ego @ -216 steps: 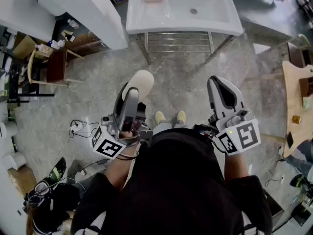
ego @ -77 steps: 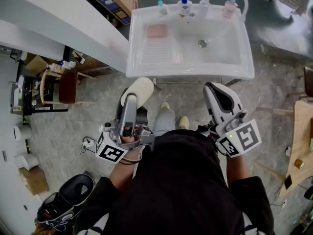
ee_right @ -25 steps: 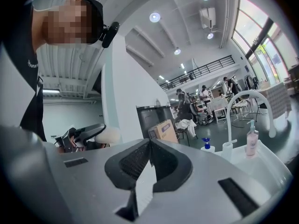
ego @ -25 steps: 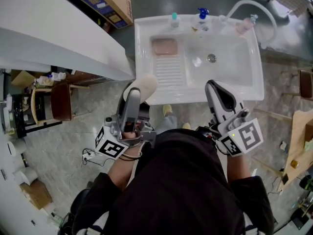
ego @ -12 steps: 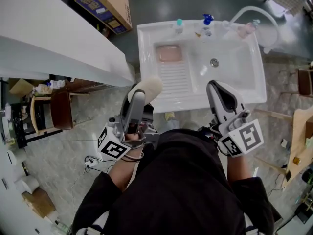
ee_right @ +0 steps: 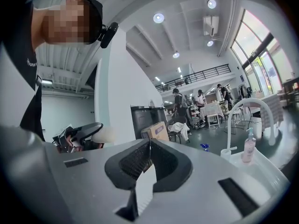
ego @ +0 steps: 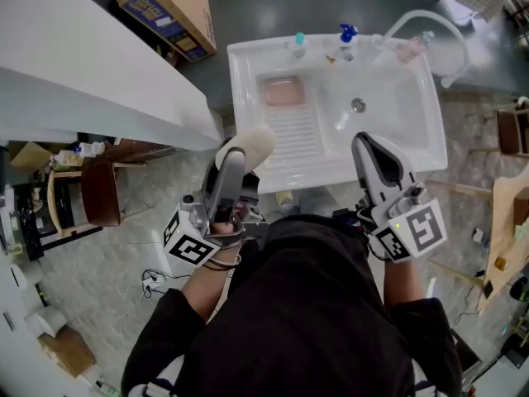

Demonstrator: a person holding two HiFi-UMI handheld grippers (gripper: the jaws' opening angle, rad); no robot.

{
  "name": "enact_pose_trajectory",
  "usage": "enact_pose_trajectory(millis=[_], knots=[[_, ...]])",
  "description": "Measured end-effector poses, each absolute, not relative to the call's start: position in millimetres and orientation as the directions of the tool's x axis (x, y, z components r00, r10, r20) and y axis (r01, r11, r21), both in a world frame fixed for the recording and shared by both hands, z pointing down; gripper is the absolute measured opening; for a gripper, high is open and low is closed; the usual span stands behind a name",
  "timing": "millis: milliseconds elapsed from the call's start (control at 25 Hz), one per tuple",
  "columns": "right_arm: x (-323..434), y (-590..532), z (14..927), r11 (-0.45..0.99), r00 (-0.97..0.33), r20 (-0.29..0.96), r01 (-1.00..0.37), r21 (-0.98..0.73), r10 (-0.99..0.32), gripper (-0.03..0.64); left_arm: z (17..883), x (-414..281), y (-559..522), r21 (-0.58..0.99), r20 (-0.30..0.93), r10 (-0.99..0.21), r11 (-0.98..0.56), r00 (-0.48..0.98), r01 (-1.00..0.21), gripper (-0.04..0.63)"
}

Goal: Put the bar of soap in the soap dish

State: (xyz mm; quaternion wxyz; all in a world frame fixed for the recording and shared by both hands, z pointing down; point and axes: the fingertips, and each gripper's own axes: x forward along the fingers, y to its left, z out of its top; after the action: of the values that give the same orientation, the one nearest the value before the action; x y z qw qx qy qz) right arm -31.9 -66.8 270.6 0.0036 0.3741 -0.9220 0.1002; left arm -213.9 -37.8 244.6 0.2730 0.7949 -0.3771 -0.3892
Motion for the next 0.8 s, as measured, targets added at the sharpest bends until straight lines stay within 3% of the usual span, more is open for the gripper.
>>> enact_pose_trajectory(millis=[800], knots=[[-4,-123,262,0.714,-0.729,0.067,-0.682,-0.161,-0.681,0.025,242,-196,-79,0.721,-0.381,-0.832,-0.54,0.402,-0.435,0.115]])
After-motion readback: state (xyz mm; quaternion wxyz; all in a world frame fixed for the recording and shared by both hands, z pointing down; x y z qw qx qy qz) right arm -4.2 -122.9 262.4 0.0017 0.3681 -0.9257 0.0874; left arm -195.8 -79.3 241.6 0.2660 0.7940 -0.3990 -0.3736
